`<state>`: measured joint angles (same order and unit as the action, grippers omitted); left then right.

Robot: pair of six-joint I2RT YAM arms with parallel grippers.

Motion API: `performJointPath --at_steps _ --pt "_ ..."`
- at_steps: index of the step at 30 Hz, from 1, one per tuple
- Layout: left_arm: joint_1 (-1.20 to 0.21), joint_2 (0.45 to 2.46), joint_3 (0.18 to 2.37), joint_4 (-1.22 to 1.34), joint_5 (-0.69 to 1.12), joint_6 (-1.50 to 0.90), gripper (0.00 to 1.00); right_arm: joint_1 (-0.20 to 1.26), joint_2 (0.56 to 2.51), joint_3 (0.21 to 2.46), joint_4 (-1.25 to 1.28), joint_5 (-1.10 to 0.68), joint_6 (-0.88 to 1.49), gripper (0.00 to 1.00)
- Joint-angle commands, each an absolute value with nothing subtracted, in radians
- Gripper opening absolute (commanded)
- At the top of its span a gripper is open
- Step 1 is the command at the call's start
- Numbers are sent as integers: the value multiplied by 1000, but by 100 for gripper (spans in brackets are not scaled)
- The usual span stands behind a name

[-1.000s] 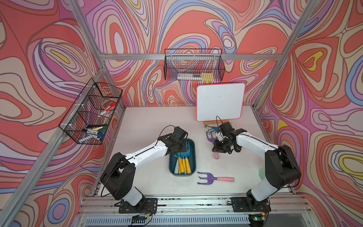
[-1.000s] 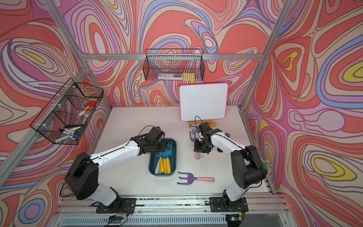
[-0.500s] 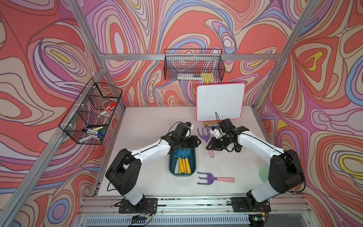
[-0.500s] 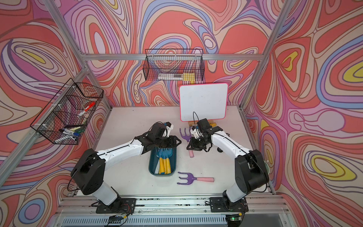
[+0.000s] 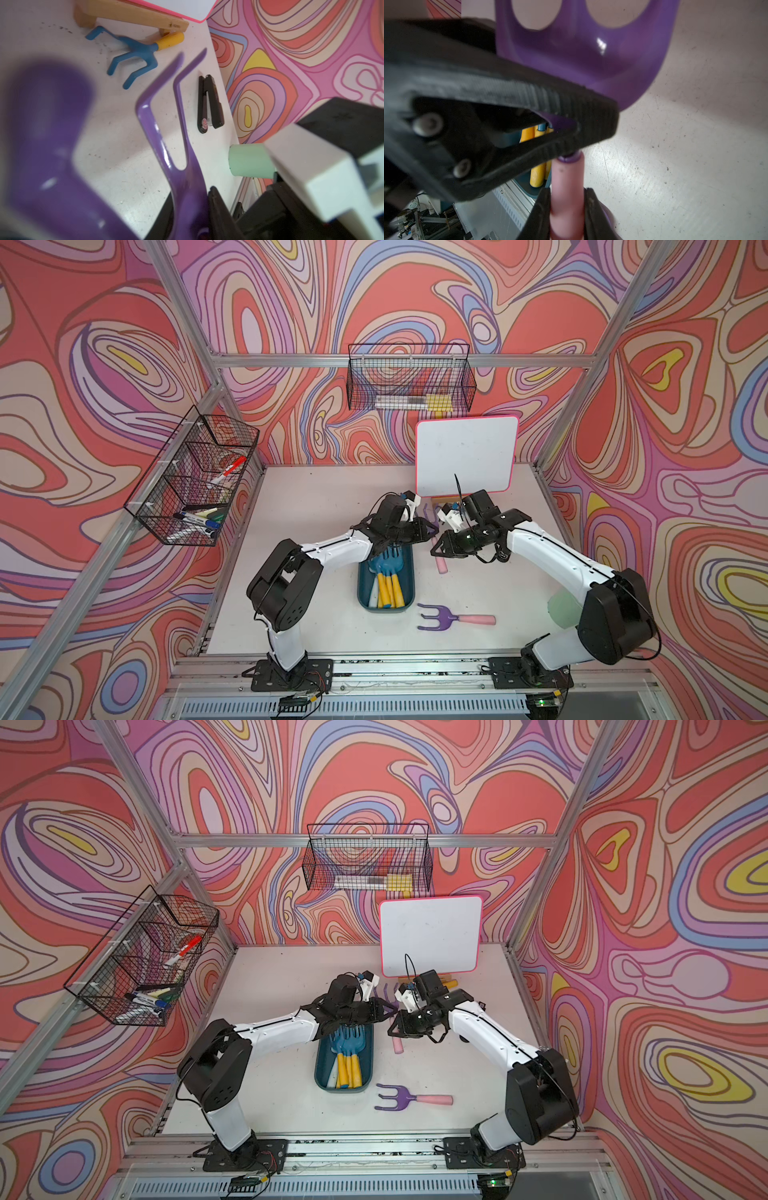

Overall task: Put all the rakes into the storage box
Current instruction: Pick up the rake at the center of the board.

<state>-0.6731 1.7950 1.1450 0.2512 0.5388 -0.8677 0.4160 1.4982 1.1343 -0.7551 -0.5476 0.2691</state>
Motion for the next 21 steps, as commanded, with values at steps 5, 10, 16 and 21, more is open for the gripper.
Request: performJointPath --at_steps 5,10,16,21 --pt "-673 1744 1127 146 489 -808 0 424 1491 1161 -700 -589 252 16" --pt "-672 1609 1046 4 368 -772 0 425 1489 1158 -701 -551 264 42" --pt "-672 1424 928 -165 283 -729 0 425 1492 1144 -690 -506 273 62" --pt "-667 1319 850 -258 217 -691 0 424 1506 1137 -674 -514 276 62"
